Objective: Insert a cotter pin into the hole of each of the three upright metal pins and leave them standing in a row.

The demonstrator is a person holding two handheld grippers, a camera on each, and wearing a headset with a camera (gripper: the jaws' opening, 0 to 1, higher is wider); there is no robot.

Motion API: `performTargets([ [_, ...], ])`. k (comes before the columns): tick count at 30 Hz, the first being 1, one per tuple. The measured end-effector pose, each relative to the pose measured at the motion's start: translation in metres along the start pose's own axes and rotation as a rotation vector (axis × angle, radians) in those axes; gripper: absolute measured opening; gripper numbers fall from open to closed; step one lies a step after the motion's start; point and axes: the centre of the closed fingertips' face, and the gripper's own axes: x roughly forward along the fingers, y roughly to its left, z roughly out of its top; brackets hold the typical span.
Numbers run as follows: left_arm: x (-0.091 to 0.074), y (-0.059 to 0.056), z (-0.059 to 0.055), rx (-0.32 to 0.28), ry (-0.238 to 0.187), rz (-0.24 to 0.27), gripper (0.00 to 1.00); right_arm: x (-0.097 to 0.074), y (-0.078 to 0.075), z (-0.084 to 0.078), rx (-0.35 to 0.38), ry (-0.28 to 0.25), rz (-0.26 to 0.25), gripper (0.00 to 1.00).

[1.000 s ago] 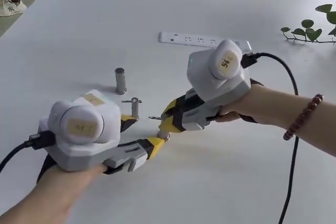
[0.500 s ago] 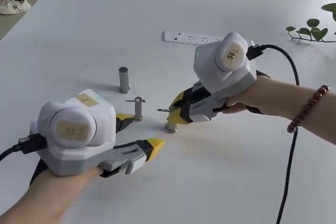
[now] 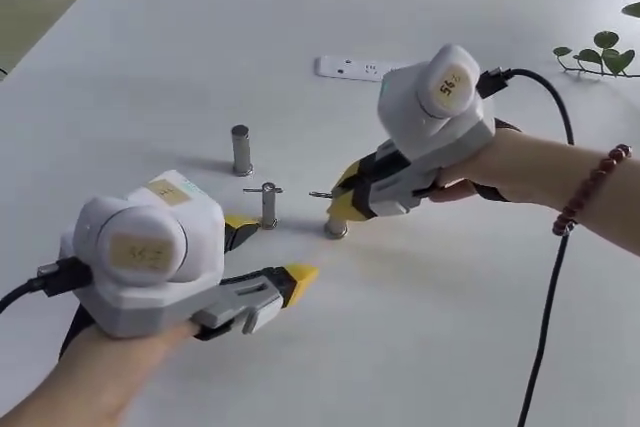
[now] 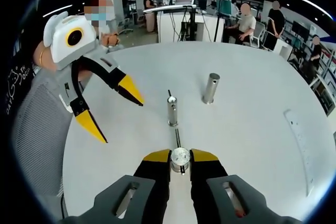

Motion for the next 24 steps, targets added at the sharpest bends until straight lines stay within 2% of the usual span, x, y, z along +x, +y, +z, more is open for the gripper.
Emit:
performTargets([
  [6, -0.0014, 0.0007, 0.0013, -0.004, -0.007, 0.0, 0.44, 0.001, -0.0057, -0.0008, -0.004, 0.005, 0.001, 0.09],
  [17, -0.0056, -0.0038, 0.0015, -0.013, -0.012, -0.008, 0.45, 0.0009, -0.0031, -0.0017, 0.03, -0.019, 0.044, 0.09],
  [24, -0.0074, -0.0069, -0.0012, -0.013, -0.003, -0.015, 0.45, -0.0007, 0.0012, -0.0007, -0.008, -0.04, 0.076, 0.09],
])
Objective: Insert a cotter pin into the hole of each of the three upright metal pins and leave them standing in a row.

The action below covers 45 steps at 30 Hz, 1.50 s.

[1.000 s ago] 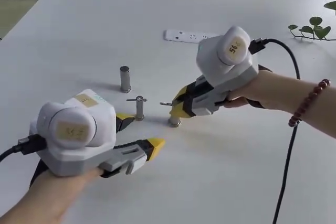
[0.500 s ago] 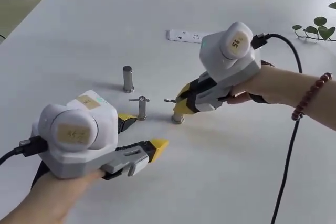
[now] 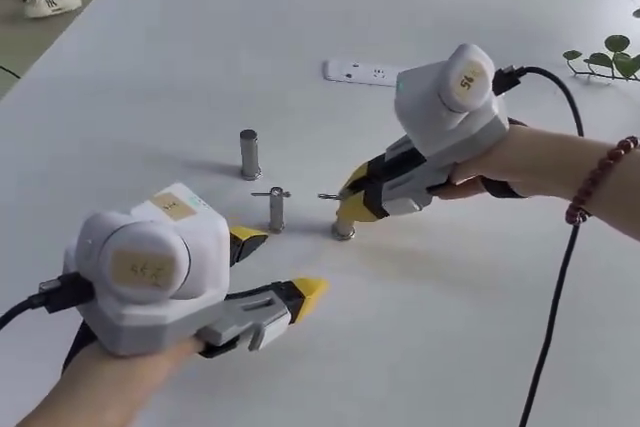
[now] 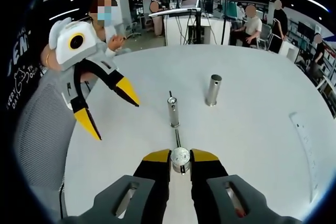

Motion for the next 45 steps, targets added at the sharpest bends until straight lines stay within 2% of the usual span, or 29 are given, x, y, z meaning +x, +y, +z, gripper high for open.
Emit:
performTargets([
  [2, 0.0, 0.0, 0.0, -0.001, 0.0, 0.0, 0.45, 0.0, 0.001, 0.001, -0.036, -0.002, 0.016, 0.09],
  [4, -0.001, 0.0, 0.001, -0.001, -0.001, 0.001, 0.45, 0.0, 0.0, 0.0, -0.008, -0.006, 0.018, 0.09],
  [11, 0.0, -0.001, 0.0, 0.001, 0.0, 0.0, 0.45, 0.0, 0.002, 0.001, -0.008, -0.013, 0.015, 0.1],
  [17, 0.0, -0.003, 0.003, 0.005, -0.006, -0.012, 0.45, -0.004, 0.002, 0.009, 0.046, -0.055, 0.011, 0.2],
  [23, -0.005, -0.001, 0.005, -0.006, -0.019, -0.005, 0.45, -0.01, 0.002, 0.031, 0.187, -0.157, 0.009, 0.26],
  [26, -0.009, 0.002, 0.004, -0.003, -0.019, -0.001, 0.45, -0.01, -0.007, 0.039, 0.243, -0.185, -0.011, 0.28],
  [32, -0.019, 0.007, 0.005, -0.009, -0.028, 0.018, 0.46, -0.003, -0.018, 0.057, 0.264, -0.216, -0.064, 0.29],
  [38, -0.026, 0.007, 0.008, -0.012, -0.036, 0.016, 0.49, 0.009, -0.028, 0.072, 0.257, -0.221, -0.123, 0.29],
  [40, -0.027, 0.007, 0.007, -0.01, -0.031, 0.014, 0.51, 0.013, -0.036, 0.074, 0.21, -0.204, -0.18, 0.28],
  [41, -0.028, 0.007, 0.006, -0.014, -0.028, 0.013, 0.53, 0.015, -0.037, 0.075, 0.197, -0.193, -0.189, 0.28],
  [45, -0.031, 0.005, 0.006, -0.012, -0.026, 0.011, 0.59, 0.025, -0.041, 0.084, 0.208, -0.21, -0.206, 0.28],
])
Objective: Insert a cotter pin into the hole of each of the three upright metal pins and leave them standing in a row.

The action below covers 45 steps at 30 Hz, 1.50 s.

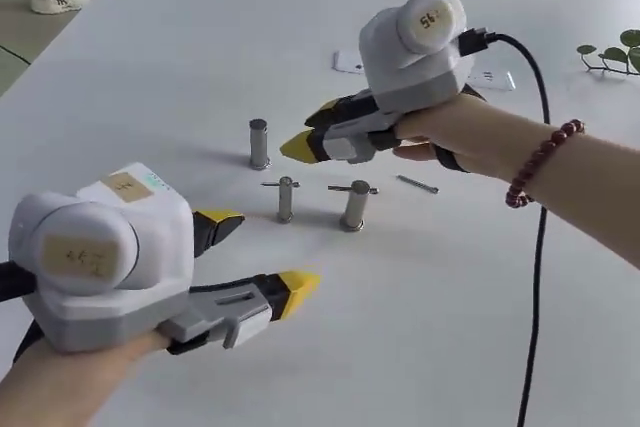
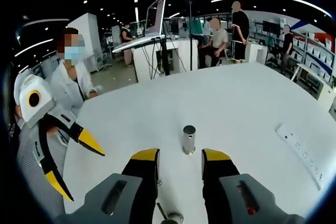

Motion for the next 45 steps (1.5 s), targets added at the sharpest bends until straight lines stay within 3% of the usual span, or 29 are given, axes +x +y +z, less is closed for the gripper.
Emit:
performTargets([
  [8, -0.006, -0.007, 0.004, 0.006, -0.018, -0.007, 0.68, 0.022, -0.004, 0.006, 0.037, -0.011, -0.028, 0.26],
  [18, -0.01, -0.007, 0.005, -0.004, -0.026, -0.019, 0.8, 0.05, -0.024, 0.005, 0.084, -0.027, -0.053, 0.19],
  [22, -0.012, -0.005, 0.006, 0.001, -0.033, -0.011, 0.84, 0.053, -0.023, 0.006, 0.097, -0.026, -0.045, 0.17],
  [26, -0.013, -0.007, 0.008, -0.003, -0.046, -0.017, 0.88, 0.062, -0.031, 0.005, 0.067, -0.02, -0.061, 0.15],
  [35, -0.012, -0.01, 0.007, -0.007, -0.046, -0.026, 0.94, 0.062, -0.025, 0.003, 0.074, -0.008, -0.068, 0.12],
  [45, -0.012, -0.007, 0.008, -0.01, -0.041, -0.014, 0.98, 0.066, -0.027, 0.001, 0.075, 0.011, -0.076, 0.1],
])
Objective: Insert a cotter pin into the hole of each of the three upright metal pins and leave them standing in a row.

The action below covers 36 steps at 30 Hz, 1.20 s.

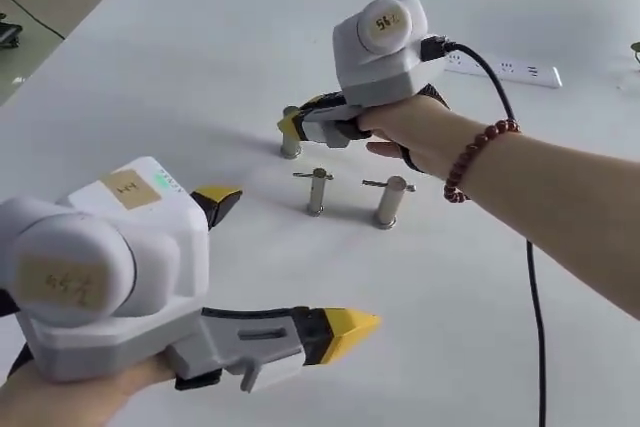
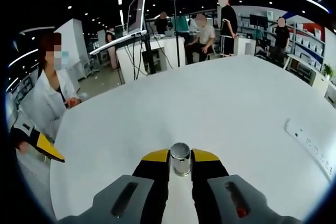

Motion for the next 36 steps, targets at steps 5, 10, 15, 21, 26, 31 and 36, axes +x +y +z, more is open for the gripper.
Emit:
performTargets([
  [5, -0.001, -0.001, 0.002, -0.004, -0.006, -0.004, 0.98, 0.001, -0.001, 0.001, -0.006, -0.01, -0.001, 0.1],
  [10, -0.002, -0.001, 0.002, 0.001, -0.001, -0.001, 0.97, 0.001, 0.0, 0.001, -0.038, -0.01, -0.003, 0.09],
  [15, -0.004, -0.001, 0.005, 0.005, -0.007, -0.002, 0.97, 0.0, 0.001, 0.001, -0.038, 0.003, -0.004, 0.08],
  [21, -0.007, 0.001, 0.007, 0.009, -0.009, 0.009, 0.96, -0.005, 0.018, 0.008, -0.059, -0.002, 0.031, 0.08],
  [26, -0.011, 0.003, 0.009, 0.006, -0.018, 0.021, 0.96, -0.01, 0.033, 0.017, -0.097, -0.005, 0.069, 0.08],
  [31, -0.017, 0.005, 0.009, 0.0, -0.02, 0.042, 0.96, -0.017, 0.053, 0.016, -0.123, -0.002, 0.129, 0.08],
  [36, -0.022, 0.007, 0.008, -0.013, -0.023, 0.054, 0.96, -0.025, 0.071, 0.014, -0.142, 0.005, 0.188, 0.08],
])
